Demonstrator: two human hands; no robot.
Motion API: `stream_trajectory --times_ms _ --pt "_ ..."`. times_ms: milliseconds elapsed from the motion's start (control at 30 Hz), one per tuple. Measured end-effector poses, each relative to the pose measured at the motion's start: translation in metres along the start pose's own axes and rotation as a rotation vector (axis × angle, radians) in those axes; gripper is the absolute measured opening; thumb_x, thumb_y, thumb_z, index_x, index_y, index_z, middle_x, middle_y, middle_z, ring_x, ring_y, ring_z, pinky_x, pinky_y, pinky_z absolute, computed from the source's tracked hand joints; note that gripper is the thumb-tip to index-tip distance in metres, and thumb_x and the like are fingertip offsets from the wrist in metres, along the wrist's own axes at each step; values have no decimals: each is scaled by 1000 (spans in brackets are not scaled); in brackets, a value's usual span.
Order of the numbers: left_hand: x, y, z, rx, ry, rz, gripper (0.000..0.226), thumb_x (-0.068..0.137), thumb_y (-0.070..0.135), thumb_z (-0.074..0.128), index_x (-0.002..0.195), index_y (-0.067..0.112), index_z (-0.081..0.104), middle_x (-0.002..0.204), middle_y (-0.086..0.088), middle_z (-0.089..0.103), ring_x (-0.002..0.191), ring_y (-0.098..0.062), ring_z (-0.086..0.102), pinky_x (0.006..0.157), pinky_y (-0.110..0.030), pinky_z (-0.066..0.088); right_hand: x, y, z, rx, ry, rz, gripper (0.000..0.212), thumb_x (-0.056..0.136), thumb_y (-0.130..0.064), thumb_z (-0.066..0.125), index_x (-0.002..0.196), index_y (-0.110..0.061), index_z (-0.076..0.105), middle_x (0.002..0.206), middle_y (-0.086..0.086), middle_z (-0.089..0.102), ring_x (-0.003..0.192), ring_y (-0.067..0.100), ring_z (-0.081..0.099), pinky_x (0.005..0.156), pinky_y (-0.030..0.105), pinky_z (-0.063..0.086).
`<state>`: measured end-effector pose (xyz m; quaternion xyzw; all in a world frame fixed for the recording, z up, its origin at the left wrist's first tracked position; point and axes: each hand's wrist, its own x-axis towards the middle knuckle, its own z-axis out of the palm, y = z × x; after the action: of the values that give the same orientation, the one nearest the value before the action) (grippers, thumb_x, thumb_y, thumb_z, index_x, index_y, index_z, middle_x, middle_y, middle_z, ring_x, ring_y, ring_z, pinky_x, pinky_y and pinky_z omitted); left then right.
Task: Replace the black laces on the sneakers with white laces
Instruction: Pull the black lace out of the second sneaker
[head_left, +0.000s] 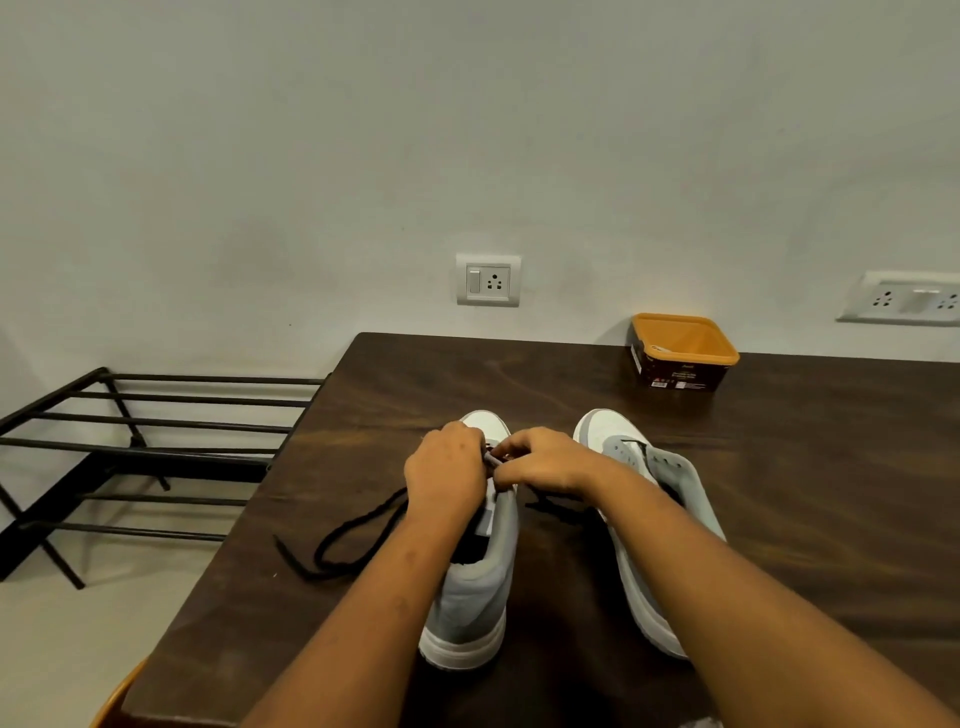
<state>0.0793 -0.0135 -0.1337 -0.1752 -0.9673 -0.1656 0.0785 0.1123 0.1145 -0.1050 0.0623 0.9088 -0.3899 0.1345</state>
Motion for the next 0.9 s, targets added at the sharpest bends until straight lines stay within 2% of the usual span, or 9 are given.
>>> stream_trajectory --times_ms 133,267,333,433,500,567,700,833,900 --pt "6 -6 4 35 -53 127 20 93 27 51 109 18 61 116 -1 46 106 -20 45 70 -30 42 1 2 5 -45 65 47 37 80 -27 64 117 -22 63 111 -1 60 97 15 58 80 27 49" --pt "3 -9 9 -111 -16 111 19 91 26 52 98 17 66 107 2 46 99 -18 47 68 -31 43 3 3 17 -159 220 110 15 84 -37 53 97 -31 59 111 3 65 98 26 62 87 36 51" --pt "2 -12 7 -348 82 -19 18 89 30 57 81 17 64 96 4 50 88 -17 52 70 -30 42 4 0 22 -131 264 133 12 87 -39 50 91 -30 57 112 5 65 101 28 60 89 37 49" --pt "4 -16 7 -857 244 -379 42 92 35 57 55 17 48 67 1 50 66 -16 47 67 -29 38 5 -4 29 -91 266 164 20 92 -42 44 97 -27 57 119 8 62 106 31 58 95 42 46" --pt "3 -15 8 -1233 319 -565 48 93 34 57 51 16 43 56 -2 45 59 -17 42 63 -32 38 5 -6 33 -96 266 173 30 97 -42 38 107 -21 56 124 10 59 111 33 55 96 43 44" --pt "3 -16 9 -1399 324 -603 44 90 31 61 53 16 44 58 -6 46 61 -20 42 64 -34 40 6 -8 36 -95 275 186 31 99 -37 33 113 -17 53 127 10 57 114 33 53 98 44 41" --pt "8 -26 10 -785 94 -213 29 77 33 72 68 19 47 61 4 53 62 -18 50 62 -33 43 3 -13 38 -125 301 236 27 98 -28 34 116 -16 51 131 10 55 118 34 51 100 44 38" --pt "6 -14 -2 -255 -92 -50 9 81 36 60 89 34 61 92 1 65 96 -18 57 69 -30 45 1 -17 38 -156 316 273 29 98 -28 36 120 -15 50 133 11 53 121 34 50 100 43 37" --pt "4 -5 -7 -35 -59 13 20 88 28 53 101 31 67 102 0 64 101 -19 57 73 -30 47 1 -18 38 -159 314 286 30 97 -26 36 121 -15 50 134 11 53 121 34 50 101 43 37"
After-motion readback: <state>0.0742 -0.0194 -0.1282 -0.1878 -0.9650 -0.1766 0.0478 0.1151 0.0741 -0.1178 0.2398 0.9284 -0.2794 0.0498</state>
